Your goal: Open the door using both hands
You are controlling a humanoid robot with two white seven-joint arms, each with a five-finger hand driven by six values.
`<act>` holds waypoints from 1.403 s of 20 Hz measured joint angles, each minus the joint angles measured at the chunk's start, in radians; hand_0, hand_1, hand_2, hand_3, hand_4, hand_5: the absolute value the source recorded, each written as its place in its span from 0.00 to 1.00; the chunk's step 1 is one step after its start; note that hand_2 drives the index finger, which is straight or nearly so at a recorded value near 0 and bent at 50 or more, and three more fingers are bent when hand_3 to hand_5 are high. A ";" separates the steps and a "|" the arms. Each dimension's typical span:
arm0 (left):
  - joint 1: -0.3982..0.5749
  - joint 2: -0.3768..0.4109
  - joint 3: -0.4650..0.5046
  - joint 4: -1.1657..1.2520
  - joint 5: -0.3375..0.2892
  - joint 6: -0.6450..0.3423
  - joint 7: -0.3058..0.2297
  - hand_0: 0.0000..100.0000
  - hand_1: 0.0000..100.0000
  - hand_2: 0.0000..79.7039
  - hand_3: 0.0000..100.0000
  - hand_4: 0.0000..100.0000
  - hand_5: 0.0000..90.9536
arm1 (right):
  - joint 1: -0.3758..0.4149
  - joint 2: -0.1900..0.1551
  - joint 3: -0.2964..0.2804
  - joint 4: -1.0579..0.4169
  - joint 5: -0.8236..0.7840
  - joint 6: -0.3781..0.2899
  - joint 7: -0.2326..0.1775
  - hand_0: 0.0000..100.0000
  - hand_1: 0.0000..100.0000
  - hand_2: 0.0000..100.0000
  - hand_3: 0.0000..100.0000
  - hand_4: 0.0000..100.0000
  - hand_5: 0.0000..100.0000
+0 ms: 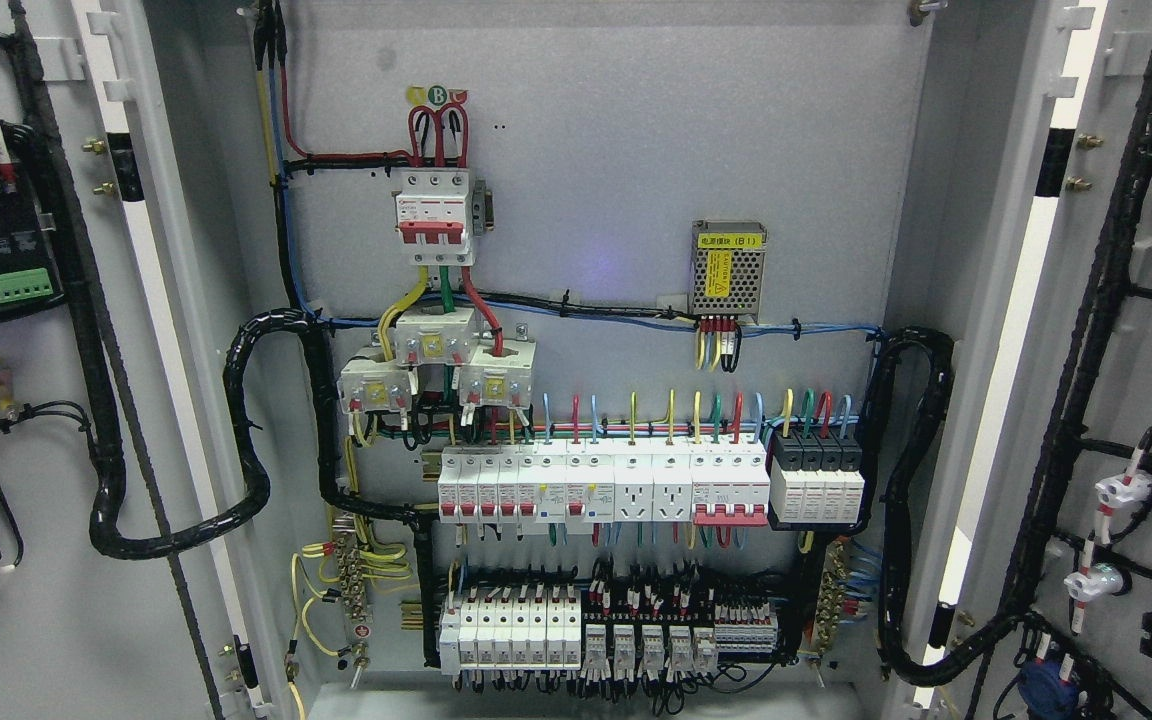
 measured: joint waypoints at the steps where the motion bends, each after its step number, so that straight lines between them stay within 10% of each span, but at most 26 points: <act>1: 0.017 0.000 -0.003 0.020 -0.015 0.003 0.000 0.12 0.39 0.00 0.00 0.00 0.00 | 0.009 0.005 0.013 0.043 0.001 0.000 -0.001 0.12 0.39 0.00 0.00 0.00 0.00; 11: 0.060 0.002 -0.013 0.357 -0.086 0.004 -0.001 0.12 0.39 0.00 0.00 0.00 0.00 | -0.278 0.142 0.085 0.680 0.009 0.007 0.006 0.12 0.39 0.00 0.00 0.00 0.00; 21: -0.172 -0.043 -0.026 0.907 -0.091 -0.049 -0.007 0.12 0.39 0.00 0.00 0.00 0.00 | -0.583 0.266 0.046 1.203 0.025 0.566 -0.009 0.12 0.39 0.00 0.00 0.00 0.00; 28: -0.347 -0.089 -0.031 1.235 -0.093 -0.055 -0.007 0.12 0.39 0.00 0.00 0.00 0.00 | -0.667 0.328 0.020 1.370 0.148 0.724 -0.160 0.12 0.39 0.00 0.00 0.00 0.00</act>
